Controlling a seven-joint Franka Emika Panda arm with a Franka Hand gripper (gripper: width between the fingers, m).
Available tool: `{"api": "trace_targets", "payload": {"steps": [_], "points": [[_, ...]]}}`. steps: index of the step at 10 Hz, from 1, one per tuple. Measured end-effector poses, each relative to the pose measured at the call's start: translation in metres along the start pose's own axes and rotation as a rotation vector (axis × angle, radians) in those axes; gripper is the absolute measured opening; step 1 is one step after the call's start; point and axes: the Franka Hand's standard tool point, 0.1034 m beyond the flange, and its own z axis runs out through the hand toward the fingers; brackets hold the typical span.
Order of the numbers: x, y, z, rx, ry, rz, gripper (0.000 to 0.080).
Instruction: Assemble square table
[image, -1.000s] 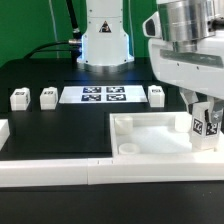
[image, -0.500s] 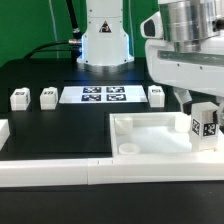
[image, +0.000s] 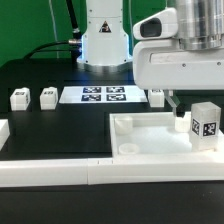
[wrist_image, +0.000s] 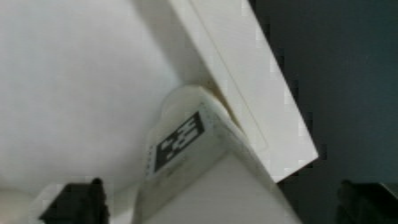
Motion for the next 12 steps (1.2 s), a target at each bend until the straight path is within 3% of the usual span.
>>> {"api": "trace_targets", "payload": {"steps": [3, 6, 7, 8, 9, 12], "points": [[-0.0023, -0.0014, 0.0021, -0.072, 0.015, -0.502, 0.0649], [-0.0024, -0.0018, 0.0021, -0.071, 0.013, -0.548, 0.0639], [-0.0025, -0.0019, 0.0021, -0.071, 0.013, -0.540, 0.0466], [-0.0027, -0.0023, 0.0022, -0.069, 0.015, -0.479, 0.0466], [-0.0020, -0.0010, 0.0021, -0.069, 0.018, -0.408, 0.0288], [-0.0015, -0.0001, 0.0021, -0.066, 0.023, -0.236, 0.0289]]}}
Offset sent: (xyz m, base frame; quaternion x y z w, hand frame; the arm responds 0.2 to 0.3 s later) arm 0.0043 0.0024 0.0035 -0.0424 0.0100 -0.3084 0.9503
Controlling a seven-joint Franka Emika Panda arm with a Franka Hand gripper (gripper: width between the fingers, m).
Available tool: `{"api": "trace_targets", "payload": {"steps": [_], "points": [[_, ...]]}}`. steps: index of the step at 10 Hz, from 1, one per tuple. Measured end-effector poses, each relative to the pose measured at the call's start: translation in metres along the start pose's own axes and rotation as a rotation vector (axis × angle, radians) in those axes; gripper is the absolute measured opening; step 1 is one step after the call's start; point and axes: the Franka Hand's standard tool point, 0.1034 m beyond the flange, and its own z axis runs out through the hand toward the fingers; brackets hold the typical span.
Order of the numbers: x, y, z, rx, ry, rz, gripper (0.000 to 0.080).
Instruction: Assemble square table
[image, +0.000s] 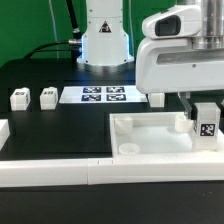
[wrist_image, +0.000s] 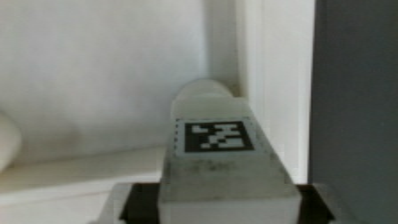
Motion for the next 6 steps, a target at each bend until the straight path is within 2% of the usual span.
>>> {"api": "trace_targets", "payload": {"steps": [1, 3, 6], "points": [[0.0004, 0.0010, -0.0001, 0.006, -0.002, 0.100, 0.0289], [0.0013, 0.0048, 0.0002, 0.042, -0.025, 0.462, 0.0289], [0.0010, 0.0066, 0.0008, 0.063, -0.059, 0.897, 0.0290]]}}
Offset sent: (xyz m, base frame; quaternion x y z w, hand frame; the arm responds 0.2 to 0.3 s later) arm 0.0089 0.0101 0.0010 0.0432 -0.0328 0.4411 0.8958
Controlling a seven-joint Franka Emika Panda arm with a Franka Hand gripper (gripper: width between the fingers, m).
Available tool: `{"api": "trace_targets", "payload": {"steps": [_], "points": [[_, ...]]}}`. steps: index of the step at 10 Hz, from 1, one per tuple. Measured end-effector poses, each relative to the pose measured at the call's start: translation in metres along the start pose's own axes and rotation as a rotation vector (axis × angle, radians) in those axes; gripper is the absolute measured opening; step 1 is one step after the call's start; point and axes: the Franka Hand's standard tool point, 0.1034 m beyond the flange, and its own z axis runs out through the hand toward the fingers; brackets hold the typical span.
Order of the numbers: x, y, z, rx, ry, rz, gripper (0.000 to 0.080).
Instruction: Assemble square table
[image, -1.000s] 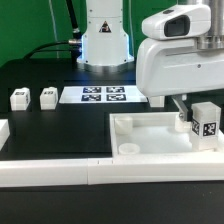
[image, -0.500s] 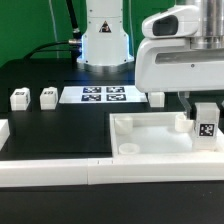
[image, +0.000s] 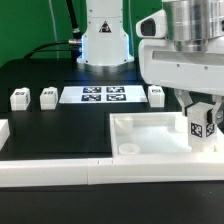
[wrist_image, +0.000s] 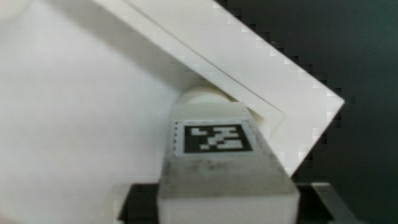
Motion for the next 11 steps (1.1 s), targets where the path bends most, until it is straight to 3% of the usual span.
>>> {"api": "trace_targets", "payload": {"steps": [3, 5, 6, 7, 8, 9, 11], "points": [[-0.004, 0.000, 0.001, 0.004, -0.016, 0.254, 0.0290], [-0.007, 0.000, 0.002, 0.002, -0.014, 0.239, 0.0290], [-0.008, 0.000, 0.003, -0.004, -0.012, 0.203, 0.0379], [-0.012, 0.002, 0.007, -0.046, -0.003, -0.042, 0.0516], [-0.013, 0.001, 0.008, -0.053, -0.002, -0.212, 0.0516], [-0.013, 0.002, 0.008, -0.050, -0.002, -0.297, 0.0631], [-0.012, 0.002, 0.008, -0.051, -0.006, -0.444, 0.0645]]}}
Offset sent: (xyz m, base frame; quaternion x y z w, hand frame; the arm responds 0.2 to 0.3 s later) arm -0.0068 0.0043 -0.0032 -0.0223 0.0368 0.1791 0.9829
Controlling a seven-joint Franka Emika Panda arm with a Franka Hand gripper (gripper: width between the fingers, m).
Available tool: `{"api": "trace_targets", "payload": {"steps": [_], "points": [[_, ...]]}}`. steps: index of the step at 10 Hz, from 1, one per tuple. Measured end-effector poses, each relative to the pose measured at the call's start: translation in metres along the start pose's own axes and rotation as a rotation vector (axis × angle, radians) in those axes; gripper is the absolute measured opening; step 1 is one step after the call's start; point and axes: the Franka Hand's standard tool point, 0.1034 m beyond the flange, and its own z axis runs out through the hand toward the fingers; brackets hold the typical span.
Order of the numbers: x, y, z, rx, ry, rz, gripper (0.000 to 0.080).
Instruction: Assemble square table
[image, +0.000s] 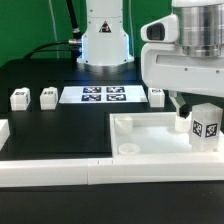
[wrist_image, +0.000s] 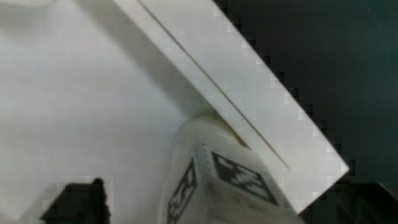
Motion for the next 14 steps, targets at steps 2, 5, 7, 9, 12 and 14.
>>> {"api": "trace_targets", "payload": {"steps": [2, 5, 7, 9, 12, 14], "points": [[0.0009, 0.0009, -0.0001, -0.002, 0.001, -0.162, 0.0648], [-0.0003, -0.0055, -0.0004, -0.039, 0.043, -0.602, 0.0649], [0.0035, -0.0008, 0.0015, -0.036, 0.059, -0.690, 0.0649], [0.0030, -0.0010, 0.0019, -0.035, 0.058, -0.673, 0.0539], [0.0036, -0.0004, 0.0019, -0.031, 0.059, -0.555, 0.0290], [0.0036, -0.0004, 0.0019, -0.026, 0.060, -0.420, 0.0290]]}}
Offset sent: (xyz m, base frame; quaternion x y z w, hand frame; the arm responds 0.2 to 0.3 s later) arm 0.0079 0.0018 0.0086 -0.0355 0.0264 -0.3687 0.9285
